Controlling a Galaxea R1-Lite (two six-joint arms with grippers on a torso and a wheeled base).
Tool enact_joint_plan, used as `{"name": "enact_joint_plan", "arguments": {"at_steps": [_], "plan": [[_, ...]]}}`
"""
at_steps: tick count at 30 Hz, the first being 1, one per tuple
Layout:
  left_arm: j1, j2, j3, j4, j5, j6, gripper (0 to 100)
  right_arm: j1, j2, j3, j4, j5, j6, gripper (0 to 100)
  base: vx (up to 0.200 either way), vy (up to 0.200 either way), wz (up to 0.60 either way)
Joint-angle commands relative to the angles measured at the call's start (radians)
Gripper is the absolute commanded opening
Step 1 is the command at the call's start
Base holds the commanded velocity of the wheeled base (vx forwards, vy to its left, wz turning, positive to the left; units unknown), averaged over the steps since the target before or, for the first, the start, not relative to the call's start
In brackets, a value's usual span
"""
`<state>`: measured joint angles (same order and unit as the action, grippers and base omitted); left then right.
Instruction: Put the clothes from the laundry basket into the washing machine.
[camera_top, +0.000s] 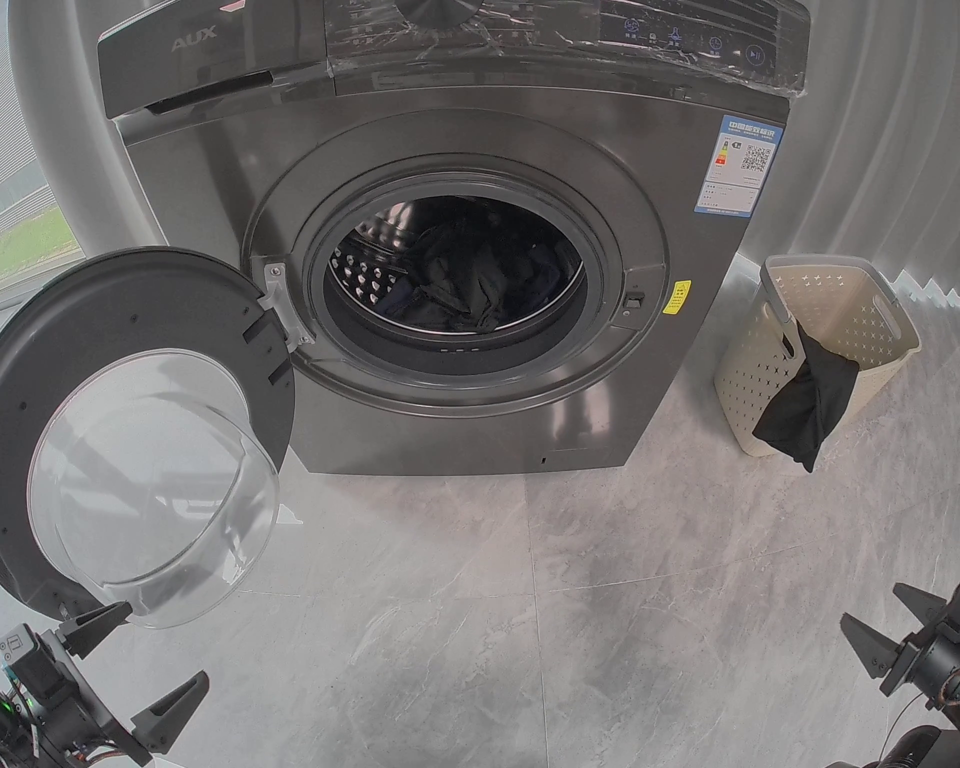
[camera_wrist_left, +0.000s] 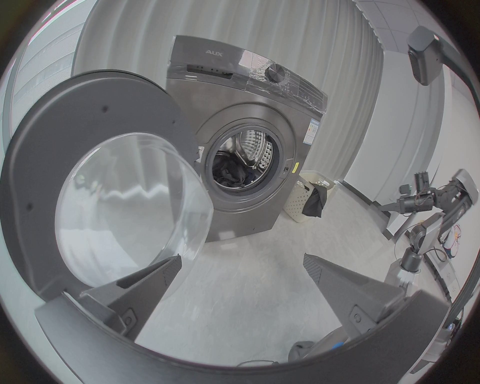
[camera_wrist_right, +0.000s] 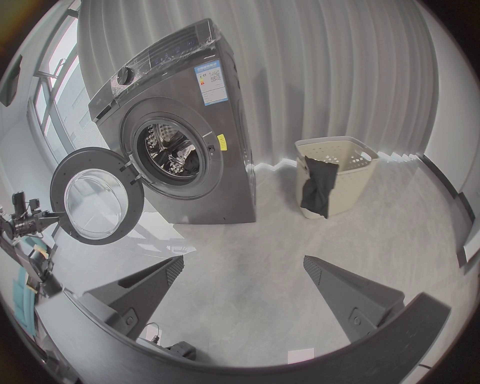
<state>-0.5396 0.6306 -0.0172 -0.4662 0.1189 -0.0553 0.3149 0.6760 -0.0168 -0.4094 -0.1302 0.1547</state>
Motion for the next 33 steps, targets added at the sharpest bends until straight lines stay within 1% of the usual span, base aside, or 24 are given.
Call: {"name": "enact_joint_plan", "arguments": {"at_steps": [1, 4, 5, 6, 7, 10, 11, 13, 15, 16, 17, 19, 21, 22, 23, 24, 25, 27, 28, 29, 30, 31, 32, 33], "plan": [[0.178, -0.424, 0.017, 0.304, -0.073, -0.009, 100, -0.186, -0.553, 0.015, 0.362, 0.050, -0.032, 100, 0.000, -0.200, 0.00], [0.233, -0.508, 0.017, 0.376, -0.116, -0.011, 100, -0.273, -0.608, -0.005, 0.405, 0.093, -0.043, 100, 0.000, -0.200, 0.00], [0.253, -0.526, 0.017, 0.394, -0.124, -0.011, 100, -0.300, -0.610, -0.005, 0.405, 0.098, -0.047, 100, 0.000, -0.200, 0.00], [0.270, -0.539, 0.017, 0.399, -0.130, -0.011, 100, -0.327, -0.612, -0.005, 0.405, 0.104, -0.058, 100, 0.000, -0.200, 0.00], [0.288, -0.546, 0.017, 0.399, -0.134, -0.011, 100, -0.349, -0.613, -0.003, 0.405, 0.113, -0.089, 100, 0.000, -0.200, 0.00], [0.305, -0.543, 0.017, 0.399, -0.133, -0.012, 100, -0.352, -0.613, -0.002, 0.403, 0.098, -0.106, 100, 0.000, -0.200, 0.00], [0.322, -0.542, 0.017, 0.399, -0.128, 0.005, 100, -0.350, -0.613, 0.008, 0.415, 0.066, -0.116, 100, 0.000, -0.200, 0.00], [0.362, -0.542, 0.017, 0.397, -0.125, 0.023, 100, -0.352, -0.615, 0.008, 0.415, 0.063, -0.115, 100, 0.000, -0.200, 0.00], [0.402, -0.540, 0.017, 0.397, -0.130, 0.051, 100, -0.350, -0.615, 0.008, 0.417, 0.064, -0.119, 100, 0.000, -0.200, 0.00], [0.402, -0.540, 0.017, 0.397, -0.130, 0.051, 100, -0.350, -0.615, 0.008, 0.417, 0.064, -0.122, 100, 0.000, -0.200, 0.00], [0.443, -0.542, 0.017, 0.399, -0.139, 0.052, 100, -0.349, -0.616, 0.009, 0.426, 0.089, -0.150, 100, 0.000, -0.200, 0.00], [0.472, -0.546, 0.017, 0.399, -0.171, 0.035, 100, -0.346, -0.625, 0.008, 0.432, 0.126, -0.173, 100, 0.000, -0.200, 0.00], [0.478, -0.549, 0.017, 0.399, -0.183, 0.022, 100, -0.332, -0.639, 0.008, 0.434, 0.132, -0.175, 100, 0.000, -0.200, 0.00], [0.498, -0.559, 0.017, 0.400, -0.186, 0.023, 100, -0.321, -0.662, 0.009, 0.432, 0.139, -0.176, 100, 0.000, -0.200, 0.00], [0.537, -0.597, 0.017, 0.403, -0.202, 0.038, 100, -0.315, -0.676, 0.008, 0.434, 0.141, -0.178, 100, 0.000, -0.200, 0.00], [0.552, -0.625, 0.017, 0.405, -0.202, 0.058, 100, -0.316, -0.676, 0.008, 0.434, 0.141, -0.179, 100, 0.000, -0.200, 0.00], [0.546, -0.614, 0.017, 0.403, -0.206, 0.057, 100, -0.316, -0.676, 0.009, 0.431, 0.141, -0.178, 100, 0.000, -0.200, 0.00], [0.543, -0.614, 0.017, 0.408, -0.225, 0.028, 100, -0.316, -0.676, 0.015, 0.419, 0.141, -0.173, 100, 0.000, -0.200, 0.00], [0.538, -0.620, 0.016, 0.414, -0.246, 0.019, 100, -0.315, -0.676, 0.014, 0.419, 0.141, -0.173, 100, 0.000, -0.200, 0.00], [0.538, -0.626, 0.016, 0.420, -0.252, 0.017, 100, -0.315, -0.676, 0.015, 0.419, 0.139, -0.173, 100, 0.000, -0.200, 0.00], [0.541, -0.629, 0.006, 0.439, -0.249, 0.014, 100, -0.315, -0.676, 0.015, 0.419, 0.139, -0.173, 100, 0.000, -0.200, 0.00], [0.540, -0.629, -0.004, 0.462, -0.220, 0.023, 100, -0.316, -0.676, 0.015, 0.419, 0.139, -0.172, 100, 0.000, -0.200, 0.00], [0.538, -0.631, -0.010, 0.483, -0.170, 0.040, 100, -0.315, -0.676, 0.015, 0.419, 0.139, -0.172, 100, 0.000, -0.200, 0.00], [0.535, -0.631, 0.008, 0.486, -0.127, 0.045, 100, -0.315, -0.676, 0.015, 0.419, 0.139, -0.172, 100, 0.000, -0.200, 0.00]]}}
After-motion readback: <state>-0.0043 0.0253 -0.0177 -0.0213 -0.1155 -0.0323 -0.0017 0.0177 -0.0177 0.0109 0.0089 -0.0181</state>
